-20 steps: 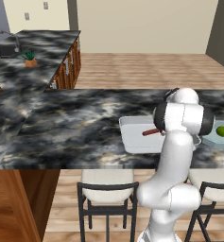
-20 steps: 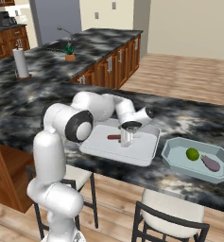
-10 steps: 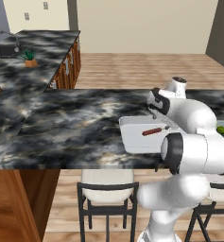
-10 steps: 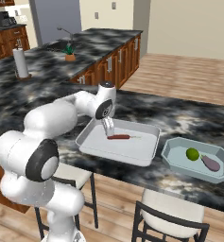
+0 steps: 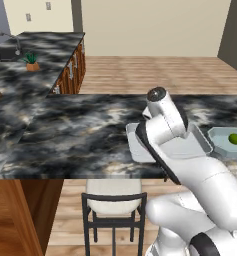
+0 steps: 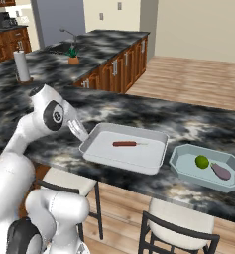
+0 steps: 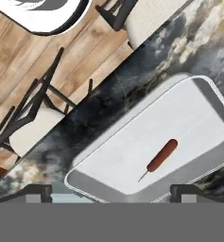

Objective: Place the cold items (eggplant and lime) from the fridge in one tupperware on the dining counter. Place the warm items (kebab skewer and hot dog) in the stove area in another tupperware.

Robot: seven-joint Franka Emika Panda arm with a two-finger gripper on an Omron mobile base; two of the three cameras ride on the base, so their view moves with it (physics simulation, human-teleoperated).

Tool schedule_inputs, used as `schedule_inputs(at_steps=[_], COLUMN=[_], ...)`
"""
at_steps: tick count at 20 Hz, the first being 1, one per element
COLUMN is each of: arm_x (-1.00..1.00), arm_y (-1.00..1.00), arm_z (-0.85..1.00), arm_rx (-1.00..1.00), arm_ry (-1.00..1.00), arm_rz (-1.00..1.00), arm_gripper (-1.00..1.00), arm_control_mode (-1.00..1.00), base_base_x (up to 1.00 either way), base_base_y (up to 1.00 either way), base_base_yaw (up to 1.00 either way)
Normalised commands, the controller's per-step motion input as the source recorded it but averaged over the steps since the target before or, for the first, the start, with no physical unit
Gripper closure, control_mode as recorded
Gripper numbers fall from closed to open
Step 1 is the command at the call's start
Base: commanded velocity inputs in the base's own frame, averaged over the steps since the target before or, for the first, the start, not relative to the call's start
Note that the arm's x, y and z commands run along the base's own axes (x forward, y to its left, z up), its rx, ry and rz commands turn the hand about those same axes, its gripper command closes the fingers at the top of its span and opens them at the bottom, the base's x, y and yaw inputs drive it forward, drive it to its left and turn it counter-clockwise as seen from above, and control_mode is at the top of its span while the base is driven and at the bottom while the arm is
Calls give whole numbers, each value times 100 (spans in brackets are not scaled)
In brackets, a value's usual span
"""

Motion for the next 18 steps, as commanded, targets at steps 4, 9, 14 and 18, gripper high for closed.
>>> schedule_inputs(at_steps=[4,9,14,18], arm_x=[-97,-61,-35,-16], arm_y=[-5,-45,-29,14], arm_z=[72,11,0,0], arm_rx=[-21,19,6,-21], arm_ry=[-3,-5,18,44], arm_rz=[33,32,29,12], arm_gripper=[-100,-100,-100,-100], arm_control_mode=[-100,-100,-100,-100], base_base_x=[0,0,0,0], base_base_y=[0,0,0,0], base_base_yaw=[0,0,0,0])
